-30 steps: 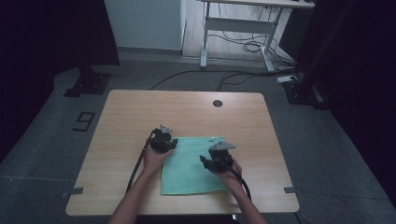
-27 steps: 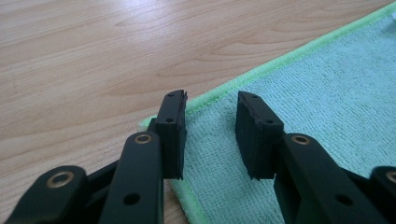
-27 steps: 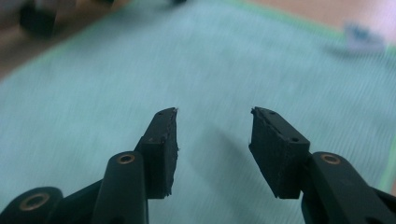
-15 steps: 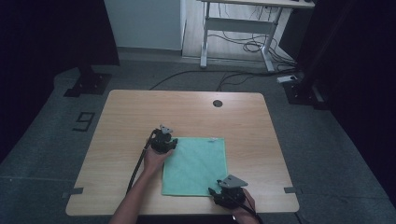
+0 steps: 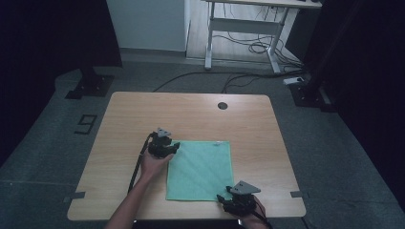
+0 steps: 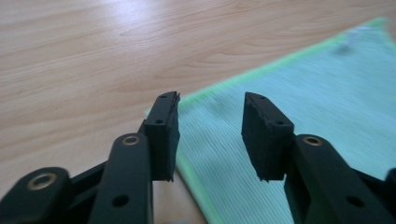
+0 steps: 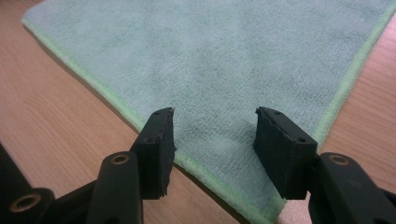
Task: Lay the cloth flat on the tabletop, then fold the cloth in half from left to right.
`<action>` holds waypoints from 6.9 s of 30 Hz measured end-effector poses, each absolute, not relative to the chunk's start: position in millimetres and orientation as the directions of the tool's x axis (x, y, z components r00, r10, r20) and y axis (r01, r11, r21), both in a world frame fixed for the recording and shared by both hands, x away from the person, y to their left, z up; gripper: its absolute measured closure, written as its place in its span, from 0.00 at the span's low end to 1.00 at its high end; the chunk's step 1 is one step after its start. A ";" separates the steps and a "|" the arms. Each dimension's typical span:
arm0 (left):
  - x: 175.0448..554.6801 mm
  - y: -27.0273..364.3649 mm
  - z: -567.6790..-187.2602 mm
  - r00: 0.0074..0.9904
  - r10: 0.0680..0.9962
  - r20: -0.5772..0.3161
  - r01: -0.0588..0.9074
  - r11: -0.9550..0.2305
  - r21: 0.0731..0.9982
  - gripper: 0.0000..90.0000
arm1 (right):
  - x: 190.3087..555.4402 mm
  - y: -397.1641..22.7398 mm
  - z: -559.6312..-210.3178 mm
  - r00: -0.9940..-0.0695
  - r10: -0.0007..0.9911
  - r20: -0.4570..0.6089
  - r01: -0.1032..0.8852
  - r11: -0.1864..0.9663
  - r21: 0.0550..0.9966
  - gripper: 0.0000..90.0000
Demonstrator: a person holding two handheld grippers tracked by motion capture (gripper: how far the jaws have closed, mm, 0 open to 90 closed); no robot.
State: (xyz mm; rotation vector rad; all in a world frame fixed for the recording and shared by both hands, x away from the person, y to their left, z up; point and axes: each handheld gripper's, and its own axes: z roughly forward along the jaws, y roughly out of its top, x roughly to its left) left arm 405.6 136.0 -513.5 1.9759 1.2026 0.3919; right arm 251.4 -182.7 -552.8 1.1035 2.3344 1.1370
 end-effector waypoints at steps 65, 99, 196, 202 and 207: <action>440.2 140.1 -520.9 0.478 0.872 -0.102 0.627 -0.257 0.735 0.60 | 273.6 -26.8 -530.5 -0.838 0.545 0.040 0.345 0.470 0.812 0.39; 453.8 132.2 -540.9 0.504 0.860 -0.079 0.650 -0.317 0.691 0.93 | 255.0 -17.5 -550.1 -0.877 0.480 0.039 0.331 0.542 0.773 0.52; 442.2 160.4 -412.9 0.491 0.865 -0.105 0.580 -0.235 0.780 1.00 | 262.5 2.9 -466.7 -0.825 0.565 0.035 0.233 0.282 0.931 0.95; 443.0 148.4 -428.0 0.495 0.861 -0.114 0.599 -0.244 0.763 1.00 | 259.5 -12.5 -475.7 -0.808 0.586 0.069 0.268 0.261 0.928 0.95; 448.1 133.9 -432.0 0.509 0.853 -0.117 0.600 -0.254 0.758 1.00 | 256.6 -24.1 -480.1 -0.796 0.601 0.074 0.280 0.257 0.925 0.95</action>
